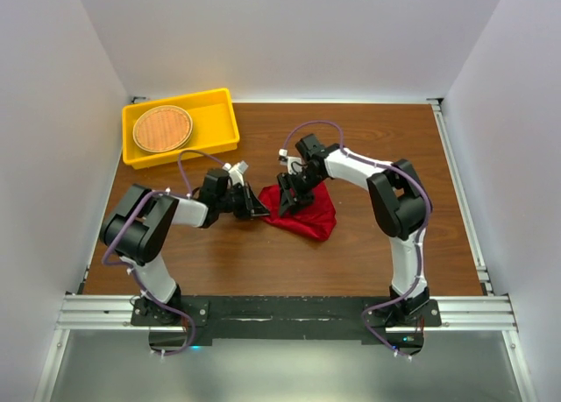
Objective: Fold the napkin, place the utensils inside, and roll it up
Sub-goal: Roll the napkin with the utensil
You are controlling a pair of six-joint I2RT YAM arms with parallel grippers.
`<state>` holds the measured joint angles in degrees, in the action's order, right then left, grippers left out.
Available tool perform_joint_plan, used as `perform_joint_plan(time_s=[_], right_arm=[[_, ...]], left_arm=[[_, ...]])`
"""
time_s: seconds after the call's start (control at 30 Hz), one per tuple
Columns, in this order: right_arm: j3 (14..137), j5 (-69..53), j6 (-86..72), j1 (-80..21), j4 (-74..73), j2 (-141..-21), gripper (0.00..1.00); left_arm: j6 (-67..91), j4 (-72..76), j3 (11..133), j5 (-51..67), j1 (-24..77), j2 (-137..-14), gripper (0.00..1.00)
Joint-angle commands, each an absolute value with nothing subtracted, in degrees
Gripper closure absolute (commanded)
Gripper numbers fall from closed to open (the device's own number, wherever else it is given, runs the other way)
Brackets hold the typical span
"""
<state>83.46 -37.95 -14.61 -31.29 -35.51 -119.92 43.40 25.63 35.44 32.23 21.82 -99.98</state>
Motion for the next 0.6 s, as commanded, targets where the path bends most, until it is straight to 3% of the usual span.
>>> perform_joint_plan(time_s=[0.0,0.57], right_arm=[[85.52,-28.40,-5.98,-31.64,-45.52,-112.60,0.46],[70.49,-26.54,-6.77,-31.90,-40.00,-104.68,0.51]], left_arm=[[38.15,17.32,36.03,26.19,21.53,-102.66,1.00],[35.77,12.04,39.46,27.16,21.53,-101.08,1.00]])
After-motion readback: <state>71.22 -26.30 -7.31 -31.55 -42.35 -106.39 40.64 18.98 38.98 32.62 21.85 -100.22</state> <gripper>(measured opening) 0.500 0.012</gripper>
